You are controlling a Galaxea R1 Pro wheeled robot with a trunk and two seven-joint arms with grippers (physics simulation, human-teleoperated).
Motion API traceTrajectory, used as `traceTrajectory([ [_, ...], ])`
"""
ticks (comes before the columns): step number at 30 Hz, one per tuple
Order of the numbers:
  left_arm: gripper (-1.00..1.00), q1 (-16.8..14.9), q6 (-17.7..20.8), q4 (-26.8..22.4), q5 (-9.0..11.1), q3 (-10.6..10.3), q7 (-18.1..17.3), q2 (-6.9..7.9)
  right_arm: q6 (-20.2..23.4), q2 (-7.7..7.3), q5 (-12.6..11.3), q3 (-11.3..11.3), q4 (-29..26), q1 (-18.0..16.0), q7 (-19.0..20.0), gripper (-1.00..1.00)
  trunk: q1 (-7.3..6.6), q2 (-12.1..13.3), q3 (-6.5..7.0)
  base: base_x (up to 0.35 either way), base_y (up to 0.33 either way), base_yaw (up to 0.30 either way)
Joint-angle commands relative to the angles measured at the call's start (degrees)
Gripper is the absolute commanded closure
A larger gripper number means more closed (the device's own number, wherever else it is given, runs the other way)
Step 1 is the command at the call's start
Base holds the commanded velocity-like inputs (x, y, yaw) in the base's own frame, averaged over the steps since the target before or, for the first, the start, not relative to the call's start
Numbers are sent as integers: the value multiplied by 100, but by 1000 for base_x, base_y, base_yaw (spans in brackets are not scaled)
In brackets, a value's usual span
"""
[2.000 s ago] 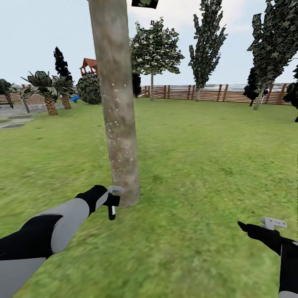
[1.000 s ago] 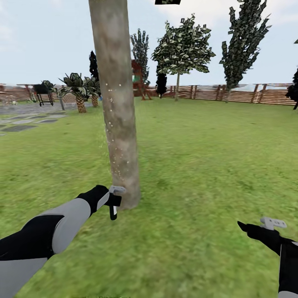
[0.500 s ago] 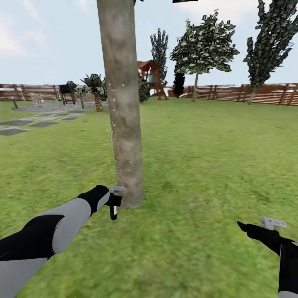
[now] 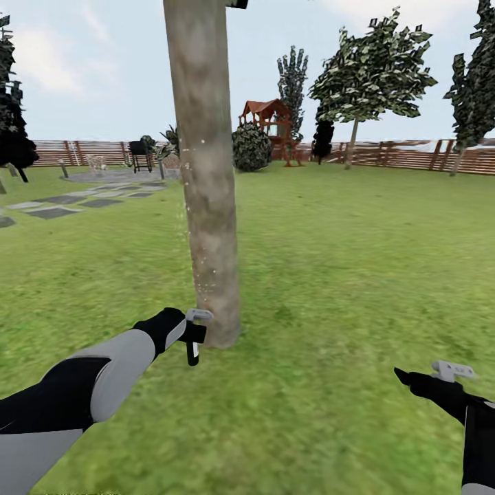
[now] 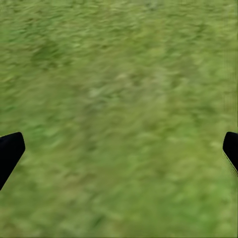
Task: In the garden, pick up the pesticide atomizer on the floor and spray pesticide onto both trees until each tree trunk is fully covered.
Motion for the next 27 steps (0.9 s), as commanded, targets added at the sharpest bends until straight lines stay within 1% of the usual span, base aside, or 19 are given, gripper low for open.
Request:
traceTrajectory([
  [1, 100, 1, 0, 0, 0, 0, 0, 0, 0, -2, 0, 0, -2, 1, 0, -100, 0, 0, 0, 39, -322, 174],
  [5, 100, 2, 0, 0, 0, 0, 0, 0, 0, -3, 0, 0, -5, 5, 0, -100, 0, 0, 0, 11, -322, 133],
  [14, 100, 0, 0, 0, 2, 0, 0, 0, 0, -2, 0, 0, -6, 4, 0, -100, 0, 0, 0, 0, -322, 10],
  [21, 100, 0, 0, 0, 4, 1, 0, 0, 0, 0, 1, 0, -9, 2, 0, -100, 0, 0, 0, 0, -319, 168],
  [27, 100, 103, 0, -56, 1, 20, 0, 48, 0, -9, 0, 0, -5, 2, 0, -100, 0, 0, 0, 0, -53, 11],
])
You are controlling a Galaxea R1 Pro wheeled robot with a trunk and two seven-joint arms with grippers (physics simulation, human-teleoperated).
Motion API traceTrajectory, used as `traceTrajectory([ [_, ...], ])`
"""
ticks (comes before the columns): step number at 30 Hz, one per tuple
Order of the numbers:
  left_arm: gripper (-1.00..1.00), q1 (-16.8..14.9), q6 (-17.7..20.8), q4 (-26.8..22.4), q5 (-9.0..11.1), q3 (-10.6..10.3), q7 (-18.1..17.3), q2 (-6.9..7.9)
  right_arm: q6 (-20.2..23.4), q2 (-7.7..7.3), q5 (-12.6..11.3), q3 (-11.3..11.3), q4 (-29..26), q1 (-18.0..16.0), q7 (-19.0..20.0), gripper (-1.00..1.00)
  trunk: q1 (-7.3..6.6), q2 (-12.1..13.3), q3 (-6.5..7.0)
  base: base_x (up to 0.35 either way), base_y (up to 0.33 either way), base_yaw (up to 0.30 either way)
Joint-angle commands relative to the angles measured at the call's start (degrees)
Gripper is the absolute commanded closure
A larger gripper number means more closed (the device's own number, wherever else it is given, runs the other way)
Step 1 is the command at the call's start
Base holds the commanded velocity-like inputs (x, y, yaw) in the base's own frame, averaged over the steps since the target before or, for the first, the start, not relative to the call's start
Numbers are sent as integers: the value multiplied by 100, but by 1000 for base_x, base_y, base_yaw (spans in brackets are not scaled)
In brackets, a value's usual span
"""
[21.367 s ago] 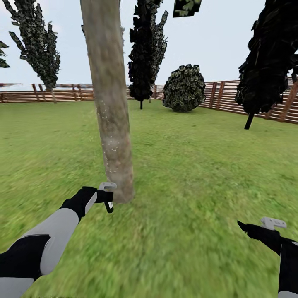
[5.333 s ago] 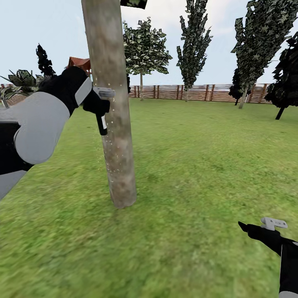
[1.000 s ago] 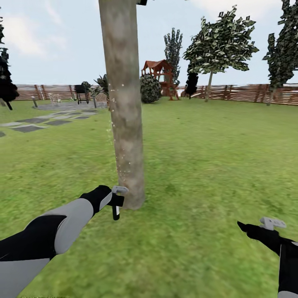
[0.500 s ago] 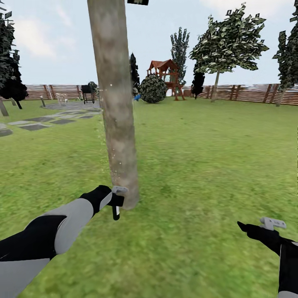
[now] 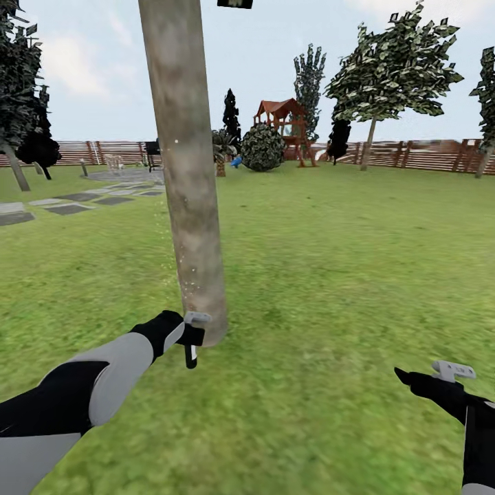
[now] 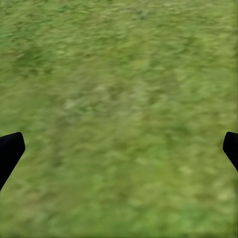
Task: In the garden, pick up the pesticide atomizer on the floor and spray pesticide onto both trees until each tree trunk is fully covered.
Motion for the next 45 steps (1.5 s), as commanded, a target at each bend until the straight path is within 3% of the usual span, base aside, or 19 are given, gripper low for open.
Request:
traceTrajectory([
  [1, 100, 11, 2, -58, 4, 11, 0, 31, 0, 3, 0, 0, 2, 1, -4, -100, 0, 0, 0, 0, -5, 1],
  [6, 100, 19, 69, -603, -25, 6, 24, 128, 0, 6, 0, 0, 5, 1, -9, -100, 0, 0, 0, 0, -1, 0],
  [11, 100, 20, 107, -1077, -42, -2, 26, 345, 0, -3, 0, 0, 5, -1, -9, -100, 0, 0, 0, 0, 0, 0],
  [12, 100, 13, 226, -1177, -45, -3, 26, 363, 0, -6, 0, 0, 5, -2, -6, -100, 0, 0, 0, 0, 0, 0],
  [15, 100, -12, 1084, -1810, -56, -10, 11, 396, 0, -11, 0, 0, 5, -1, 0, -100, 0, 0, 0, 0, 0, 0],
  [23, 100, -334, 2008, -2876, -67, -13, -30, 404, 0, -23, 0, 0, 5, 1, 0, -100, 0, 0, 0, 0, 0, 0],
  [31, 100, -791, 2213, -2978, -59, -14, -149, 427, 0, -29, 0, 0, 5, 1, 0, -100, 0, 0, 0, 0, 0, 0],
  [33, 100, -836, 2279, -2982, -59, -17, -264, 553, 0, -29, 0, 0, 5, -1, 0, -100, 0, 0, 0, 0, 0, 0],
  [34, 100, -974, 2549, -2986, -65, -20, -602, 729, 0, -29, 0, 0, 5, 2, 0, -100, 0, 0, 0, 0, 0, -29],
  [35, 100, -1028, 2613, -2986, -66, -21, -752, 809, 0, -30, 0, 0, 5, 3, 0, -100, 0, 0, 0, 0, 0, -105],
  [42, 100, -1185, 2680, -2994, -87, -31, -963, 964, 0, -30, 0, 0, 5, -3, 0, -100, 0, 0, 0, 0, 0, -137],
  [43, 100, -1202, 2682, -2995, -119, -34, -965, 967, 0, -30, 0, 0, 5, -2, 0, -100, 0, 0, 0, 0, 0, -19],
  [45, 100, -1257, 2688, -2993, -400, -31, -969, 962, 0, -30, 0, 0, 5, 1, 0, -100, 0, 0, 0, 0, 0, -6],
])
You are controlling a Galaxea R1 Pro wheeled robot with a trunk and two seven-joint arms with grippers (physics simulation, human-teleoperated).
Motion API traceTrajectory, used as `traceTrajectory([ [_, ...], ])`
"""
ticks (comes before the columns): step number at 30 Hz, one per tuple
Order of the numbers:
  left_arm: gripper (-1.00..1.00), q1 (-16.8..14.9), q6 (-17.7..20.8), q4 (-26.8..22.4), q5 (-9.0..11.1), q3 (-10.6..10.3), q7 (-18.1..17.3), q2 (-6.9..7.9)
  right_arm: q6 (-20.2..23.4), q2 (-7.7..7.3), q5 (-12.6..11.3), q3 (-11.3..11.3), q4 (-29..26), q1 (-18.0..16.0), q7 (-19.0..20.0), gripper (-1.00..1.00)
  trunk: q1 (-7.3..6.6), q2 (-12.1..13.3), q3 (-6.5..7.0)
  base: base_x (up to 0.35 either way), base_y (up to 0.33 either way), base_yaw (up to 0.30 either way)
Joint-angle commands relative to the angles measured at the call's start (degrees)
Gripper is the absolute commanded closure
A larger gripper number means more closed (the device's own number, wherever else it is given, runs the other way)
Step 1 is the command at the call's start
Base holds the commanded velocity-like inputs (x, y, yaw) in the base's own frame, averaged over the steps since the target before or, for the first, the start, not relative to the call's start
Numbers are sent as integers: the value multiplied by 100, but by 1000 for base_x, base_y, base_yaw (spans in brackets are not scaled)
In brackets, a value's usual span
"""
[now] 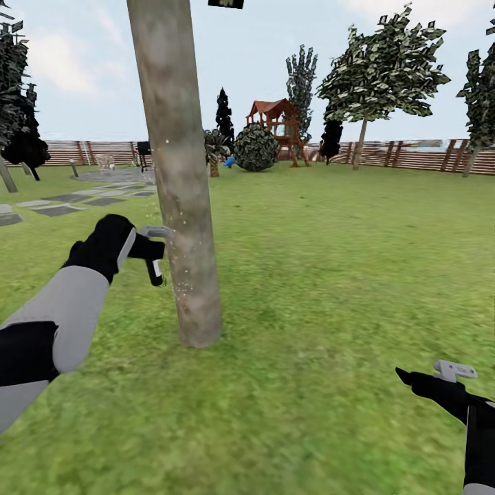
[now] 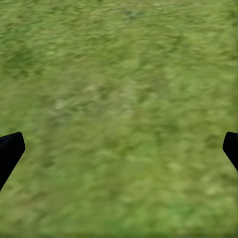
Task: In the garden, pick up the pesticide atomizer on the floor and spray pesticide onto both trees until each tree trunk is fully covered.
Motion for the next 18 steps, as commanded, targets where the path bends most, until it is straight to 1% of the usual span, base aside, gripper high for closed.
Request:
traceTrajectory([
  [1, 100, -19, 6, 1, -89, 1, -4, -3, 0, 0, 0, 0, 0, 0, 0, -100, 0, 0, 0, 0, 0, -2],
  [3, 100, -107, 10, 4, -226, -3, -25, -6, 0, 0, 0, 0, 0, 2, 0, -100, 0, 0, 0, 0, 0, -1],
  [5, 100, -327, 33, 6, -302, -5, -38, -15, 0, 0, 0, 0, 0, -1, 0, -100, 0, 0, 0, 0, 0, 0],
  [8, 100, -493, 103, 6, -317, -6, -40, -27, 0, 0, 0, 0, 0, -1, 0, -100, 0, 0, 0, 0, 0, 0],
  [13, 100, -882, 141, 13, -317, -7, -41, -55, 0, 0, 0, -1, 2, -1, 0, -100, 0, 0, 0, 0, 0, 0],
  [16, 100, -1119, 144, 15, -314, -7, -41, -157, 0, 0, 0, 0, 8, 0, 0, -100, 0, 0, 0, 0, 0, 0],
  [18, 100, -1237, 148, 15, -314, -7, -41, -199, 0, 0, 0, 0, 8, 2, 0, -100, 0, 0, 0, 0, 0, 0],
])
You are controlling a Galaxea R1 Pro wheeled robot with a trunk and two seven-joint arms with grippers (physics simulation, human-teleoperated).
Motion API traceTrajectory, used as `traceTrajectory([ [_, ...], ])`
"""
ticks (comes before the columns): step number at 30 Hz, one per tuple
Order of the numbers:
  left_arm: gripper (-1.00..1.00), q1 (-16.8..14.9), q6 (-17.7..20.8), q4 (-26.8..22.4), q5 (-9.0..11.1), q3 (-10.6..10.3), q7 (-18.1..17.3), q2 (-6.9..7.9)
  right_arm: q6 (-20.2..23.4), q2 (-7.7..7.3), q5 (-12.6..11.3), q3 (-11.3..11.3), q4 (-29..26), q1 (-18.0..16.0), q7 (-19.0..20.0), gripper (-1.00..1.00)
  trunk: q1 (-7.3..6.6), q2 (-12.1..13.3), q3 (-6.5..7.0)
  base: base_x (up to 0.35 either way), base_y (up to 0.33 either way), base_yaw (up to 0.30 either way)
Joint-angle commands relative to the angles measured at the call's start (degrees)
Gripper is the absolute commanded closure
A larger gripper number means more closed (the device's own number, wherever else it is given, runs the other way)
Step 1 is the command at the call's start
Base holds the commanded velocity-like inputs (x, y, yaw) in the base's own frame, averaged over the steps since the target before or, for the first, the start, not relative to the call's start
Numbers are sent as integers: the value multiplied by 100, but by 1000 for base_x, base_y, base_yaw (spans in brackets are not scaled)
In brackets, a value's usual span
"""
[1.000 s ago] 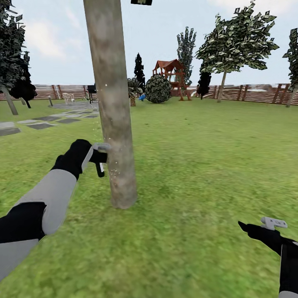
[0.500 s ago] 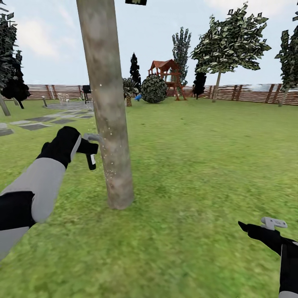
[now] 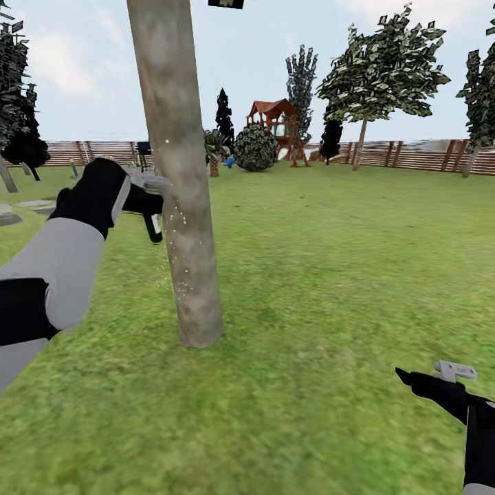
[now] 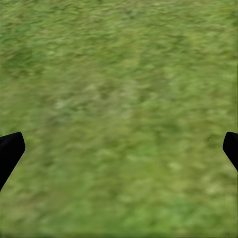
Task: In the garden, pick up the pesticide atomizer on the floor and spray pesticide onto both trees until each tree trunk is fully covered.
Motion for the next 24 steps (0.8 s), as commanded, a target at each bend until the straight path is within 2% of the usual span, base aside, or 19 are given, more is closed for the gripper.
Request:
traceTrajectory([
  [1, 100, -139, 24, 0, -13, -1, 1, -52, 0, 0, 0, 0, 0, -1, 0, -100, 0, 0, 0, 0, 0, 0],
  [12, 100, -935, 56, 35, 4, 2, 1, -134, 0, 0, 0, 0, 0, -2, 0, -100, 0, 0, 0, 0, 0, 0],
  [15, 100, -1028, 56, 39, 5, 0, 1, -138, 0, 0, 0, -2, 0, 0, 0, -100, 0, 0, 0, 0, 0, 0],
  [24, 100, -1394, 78, 60, 6, -1, 1, -282, 0, 0, 0, -2, 0, -2, 0, -100, 0, 0, 0, 0, 0, 0],
])
